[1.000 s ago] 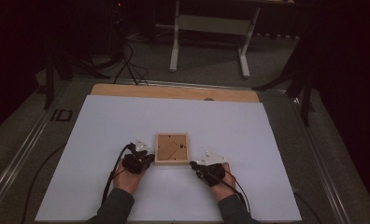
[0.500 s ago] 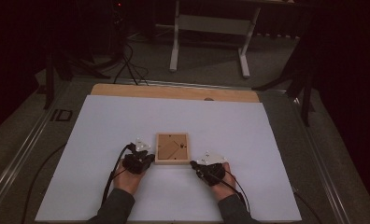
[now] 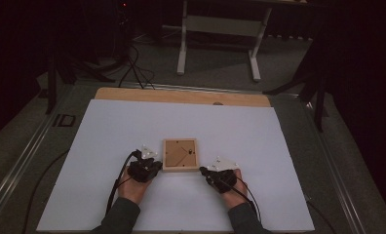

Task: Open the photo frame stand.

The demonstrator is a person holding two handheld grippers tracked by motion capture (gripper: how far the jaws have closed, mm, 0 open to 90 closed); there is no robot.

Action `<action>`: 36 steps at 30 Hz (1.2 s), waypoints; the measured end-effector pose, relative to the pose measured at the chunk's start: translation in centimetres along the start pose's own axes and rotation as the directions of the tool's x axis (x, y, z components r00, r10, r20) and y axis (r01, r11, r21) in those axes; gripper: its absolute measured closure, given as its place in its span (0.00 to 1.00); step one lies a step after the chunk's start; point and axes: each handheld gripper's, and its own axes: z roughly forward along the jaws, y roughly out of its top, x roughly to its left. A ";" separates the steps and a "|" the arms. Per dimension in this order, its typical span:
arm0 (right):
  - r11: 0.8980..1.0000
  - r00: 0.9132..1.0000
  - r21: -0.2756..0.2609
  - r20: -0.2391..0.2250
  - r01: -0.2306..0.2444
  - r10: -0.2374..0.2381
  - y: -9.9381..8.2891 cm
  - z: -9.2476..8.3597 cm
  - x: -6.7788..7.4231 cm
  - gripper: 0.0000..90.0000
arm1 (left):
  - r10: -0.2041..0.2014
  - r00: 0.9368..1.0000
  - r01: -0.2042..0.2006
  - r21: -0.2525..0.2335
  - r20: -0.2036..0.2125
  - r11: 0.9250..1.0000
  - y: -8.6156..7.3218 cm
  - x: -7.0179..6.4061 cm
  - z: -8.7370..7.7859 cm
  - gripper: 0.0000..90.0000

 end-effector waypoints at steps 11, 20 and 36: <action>0.996 0.998 -0.070 -0.013 -0.058 0.058 0.8 -0.3 -0.2 0.99 | 0.001 1.000 -0.001 -0.037 -0.017 0.999 -0.1 -0.2 -0.7 0.80; 0.993 0.997 -0.085 -0.019 -0.076 0.075 1.1 0.2 -0.2 0.99 | -0.019 1.000 0.018 -0.063 -0.006 0.998 0.0 0.2 -1.1 0.69; 0.993 0.997 -0.096 -0.037 -0.067 0.063 1.4 0.8 -0.2 0.99 | -0.028 0.996 0.041 -0.172 0.080 0.984 1.5 -0.9 -2.1 0.60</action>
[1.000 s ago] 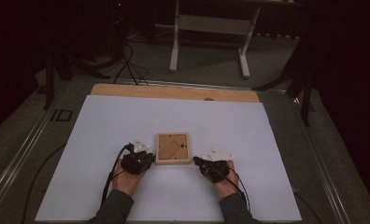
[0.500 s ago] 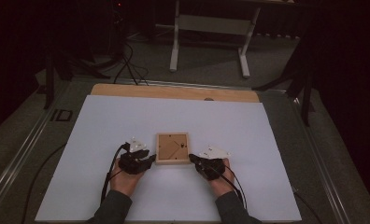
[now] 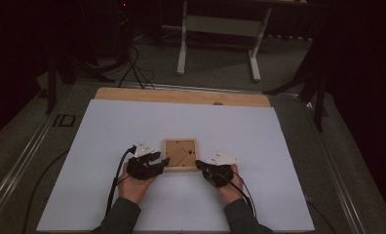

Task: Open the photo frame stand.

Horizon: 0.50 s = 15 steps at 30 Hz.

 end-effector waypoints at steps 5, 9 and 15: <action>1.000 1.000 -0.001 0.003 0.016 -0.016 0.0 0.0 0.1 0.99 | 0.040 0.999 -0.041 0.006 0.016 0.999 0.5 -0.7 1.1 0.57; 1.000 1.000 -0.004 0.001 0.017 -0.017 -0.1 0.0 0.1 0.99 | 0.085 0.996 -0.086 0.039 0.014 0.996 0.8 -1.3 2.2 0.55; 1.000 1.000 -0.007 -0.002 0.015 -0.015 -0.1 0.0 0.1 0.99 | 0.111 0.994 -0.110 0.071 -0.005 0.991 1.0 -1.8 3.4 0.55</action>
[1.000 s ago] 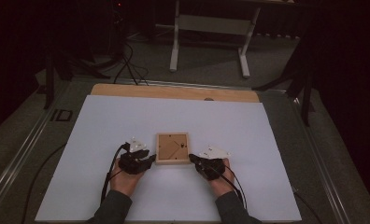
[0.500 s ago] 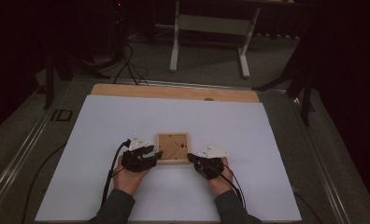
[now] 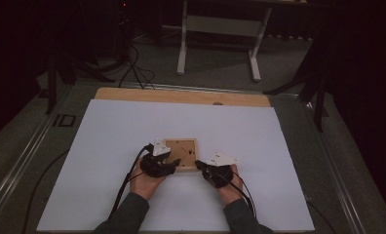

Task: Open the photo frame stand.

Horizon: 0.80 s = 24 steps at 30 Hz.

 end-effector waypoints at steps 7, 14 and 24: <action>1.000 1.000 -0.001 0.001 0.000 0.000 0.0 0.0 0.0 0.99 | 0.022 1.000 -0.022 0.014 -0.011 1.000 0.2 -0.2 0.4 0.53; 1.000 1.000 -0.004 0.002 0.000 0.000 -0.1 0.0 0.0 0.99 | 0.015 1.000 -0.016 0.021 0.006 1.000 0.3 0.0 0.4 0.51; 1.000 1.000 -0.005 0.002 0.000 0.000 -0.1 0.0 0.0 0.99 | -0.001 1.000 0.000 0.022 0.020 1.000 0.4 0.1 0.4 0.48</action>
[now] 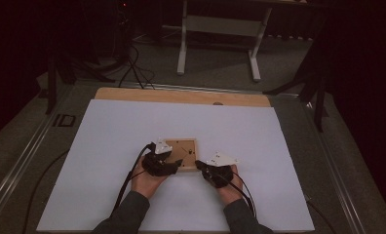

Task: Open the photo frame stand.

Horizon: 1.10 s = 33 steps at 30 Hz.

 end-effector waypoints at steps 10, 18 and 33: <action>1.000 1.000 0.000 0.001 0.000 0.000 0.0 0.0 0.0 0.99 | 0.010 1.000 -0.009 0.038 -0.026 0.999 -0.1 0.1 0.2 0.45; 1.000 1.000 -0.001 0.002 0.000 0.000 0.0 0.0 0.0 0.99 | 0.020 0.999 -0.017 0.054 -0.050 0.998 0.0 -0.1 0.4 0.50; 1.000 1.000 -0.001 0.002 -0.001 0.001 0.0 0.0 0.0 0.99 | 0.056 0.995 -0.052 0.060 -0.081 0.997 1.3 -0.8 -0.2 0.56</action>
